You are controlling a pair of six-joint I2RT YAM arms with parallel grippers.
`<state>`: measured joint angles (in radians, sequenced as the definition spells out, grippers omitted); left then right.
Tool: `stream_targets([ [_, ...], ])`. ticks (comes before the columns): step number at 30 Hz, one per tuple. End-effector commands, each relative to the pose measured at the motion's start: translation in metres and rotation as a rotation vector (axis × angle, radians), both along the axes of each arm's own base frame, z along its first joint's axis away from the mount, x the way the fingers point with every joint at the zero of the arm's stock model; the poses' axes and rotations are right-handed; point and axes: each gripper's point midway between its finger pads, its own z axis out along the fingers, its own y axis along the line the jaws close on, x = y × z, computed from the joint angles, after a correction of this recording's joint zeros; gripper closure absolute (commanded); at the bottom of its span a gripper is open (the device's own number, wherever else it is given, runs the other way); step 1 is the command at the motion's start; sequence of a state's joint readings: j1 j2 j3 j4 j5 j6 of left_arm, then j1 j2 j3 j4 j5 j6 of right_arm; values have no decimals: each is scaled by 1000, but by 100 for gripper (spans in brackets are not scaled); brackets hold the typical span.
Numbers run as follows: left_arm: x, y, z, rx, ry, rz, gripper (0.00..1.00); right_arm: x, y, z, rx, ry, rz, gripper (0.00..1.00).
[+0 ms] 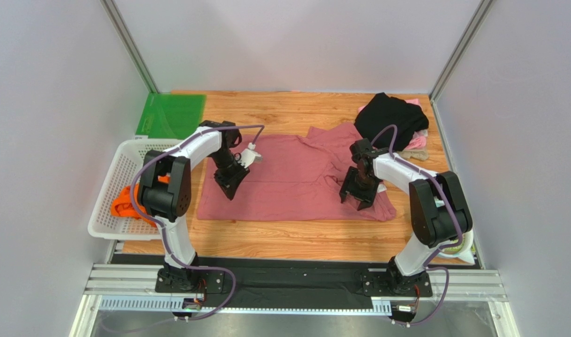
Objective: Fold and stack the t-shirts
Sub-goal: Fold the flattened tshirt in 1/3 of the way
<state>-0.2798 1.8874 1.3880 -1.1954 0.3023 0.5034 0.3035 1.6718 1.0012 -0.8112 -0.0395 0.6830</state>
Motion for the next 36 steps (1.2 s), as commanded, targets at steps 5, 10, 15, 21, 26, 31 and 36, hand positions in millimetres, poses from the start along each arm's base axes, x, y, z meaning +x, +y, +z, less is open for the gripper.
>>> stream_targets([
  [5, 4, 15, -25, 43, -21, 35, 77, 10, -45, 8, -104, -51, -80, 39],
  [10, -5, 33, -36, 68, -15, 58, 77, 10, -57, 11, -75, -50, -102, 39],
  [15, -4, 33, -39, 73, -28, 68, 77, 43, -12, 61, 166, -171, -80, 39],
  [21, -6, 36, -47, 92, -28, 69, 78, 88, 27, 90, 336, -240, -24, 39],
  [26, -12, 44, -49, 120, -42, 61, 79, 124, 40, 68, 374, -223, 3, 39],
  [31, -19, 51, -47, 144, -57, 48, 79, 134, 44, 38, 382, -145, 11, 41],
  [36, -19, 52, -45, 148, -66, 46, 79, 154, 40, 30, 357, -136, 10, 41],
])
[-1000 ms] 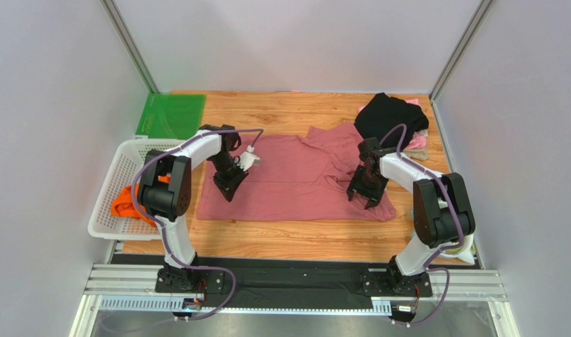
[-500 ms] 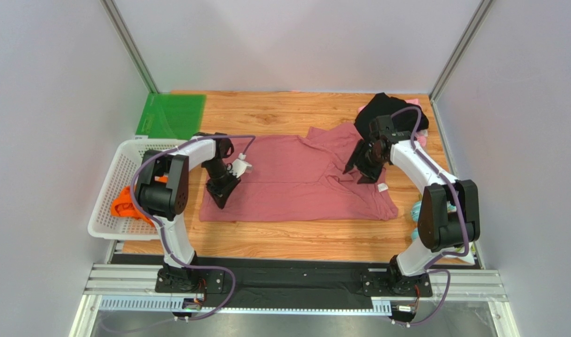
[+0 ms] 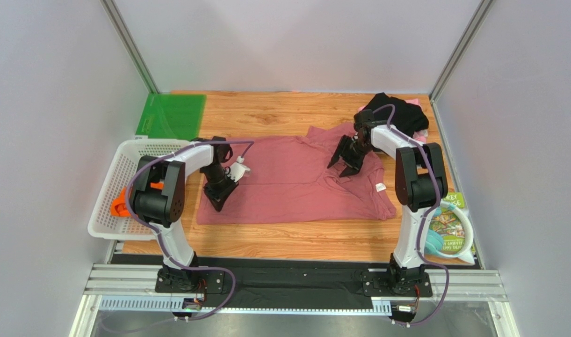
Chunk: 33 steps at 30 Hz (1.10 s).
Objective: Fold and stack the t-shirts
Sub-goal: Fold the flattened tshirt in 1/3 of the way
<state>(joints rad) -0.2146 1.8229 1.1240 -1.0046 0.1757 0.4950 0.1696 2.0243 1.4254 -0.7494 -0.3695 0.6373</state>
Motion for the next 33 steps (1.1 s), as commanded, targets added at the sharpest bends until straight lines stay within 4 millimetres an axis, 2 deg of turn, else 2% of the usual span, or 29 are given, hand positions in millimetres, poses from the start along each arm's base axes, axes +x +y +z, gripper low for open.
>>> stream_targets([
  [1, 6, 6, -1, 24, -47, -14, 79, 33, 2, 16, 16, -70, 19, 42],
  [2, 6, 6, -1, 24, -45, -14, 79, 36, 3, 18, 19, -77, 18, 44],
  [5, 5, 6, -1, 28, -45, -17, 80, 44, 6, 21, 33, -85, 11, 60],
  [6, 5, 7, -1, 31, -44, -14, 80, 45, 6, 22, 37, -86, 11, 72],
  [9, 7, 7, 0, 35, -53, -18, 80, 51, 7, 29, 40, -108, 8, 92],
  [12, 9, 8, 2, 36, -55, -18, 80, 55, 6, 29, 48, -111, 3, 99],
  [14, 8, 8, 3, 35, -56, -18, 80, 56, 6, 30, 64, -103, 6, 93],
  [15, 8, 8, 3, 37, -58, -20, 80, 56, 3, 32, 61, -104, 8, 79],
  [17, 8, 9, 3, 40, -57, -19, 80, 54, -5, 49, 37, -136, 5, 68],
  [18, 8, 10, 3, 44, -58, -22, 80, 50, -16, 49, 7, -138, -11, 60],
  [19, 8, 10, 2, 46, -57, -22, 80, 47, -20, 68, 14, -174, -22, 58],
  [20, 8, 10, 3, 45, -60, -25, 80, 42, -26, 73, 22, -174, -37, 58],
  [22, 10, 10, 3, 45, -65, -24, 80, 19, -28, 78, 31, -157, -37, 58],
  [24, 12, 9, 5, 40, -74, -28, 80, -5, -32, 71, 13, -121, -28, 59],
  [27, 15, 9, 7, 45, -81, -30, 81, -23, -31, 62, 30, -92, -22, 60],
  [28, 14, 9, 7, 45, -80, -33, 80, -34, -31, 52, 32, -60, -24, 60],
  [33, 17, 8, 9, 43, -88, -34, 81, -39, -28, 29, 45, -16, -27, 63],
])
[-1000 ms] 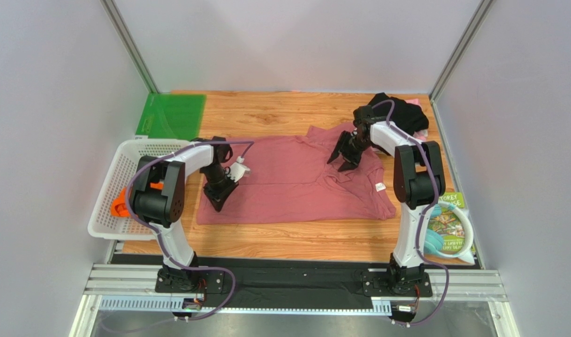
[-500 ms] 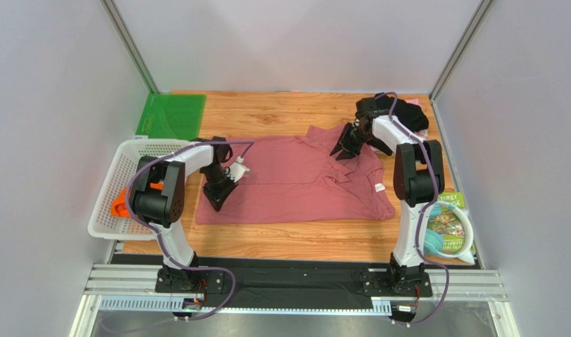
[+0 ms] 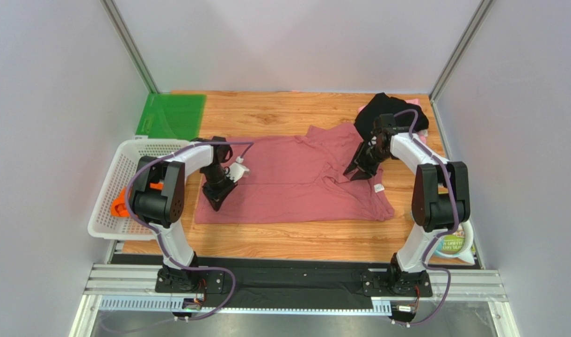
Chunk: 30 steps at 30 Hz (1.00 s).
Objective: Fold and stack the t-shirts
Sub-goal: Fold the flattened tshirt in 1/3 of the way
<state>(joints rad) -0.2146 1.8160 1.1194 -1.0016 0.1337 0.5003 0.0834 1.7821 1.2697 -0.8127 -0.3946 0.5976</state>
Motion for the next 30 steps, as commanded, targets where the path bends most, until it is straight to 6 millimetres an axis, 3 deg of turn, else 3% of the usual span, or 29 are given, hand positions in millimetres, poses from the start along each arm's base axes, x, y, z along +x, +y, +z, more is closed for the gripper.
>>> stream_targets([
  [1, 15, 1, 9, 4, -73, -23, 81, 0, 7, -18, 30, 26, 16, 63],
  [14, 19, 1, 14, 6, -81, -22, 81, 18, 9, -55, 28, 89, -3, 67],
  [22, 13, 1, 10, 4, -54, -23, 81, 41, 10, -41, 26, 22, -3, 69],
  [30, 10, 4, 11, 14, -57, -32, 81, 46, 11, -40, 33, 15, -10, 70],
])
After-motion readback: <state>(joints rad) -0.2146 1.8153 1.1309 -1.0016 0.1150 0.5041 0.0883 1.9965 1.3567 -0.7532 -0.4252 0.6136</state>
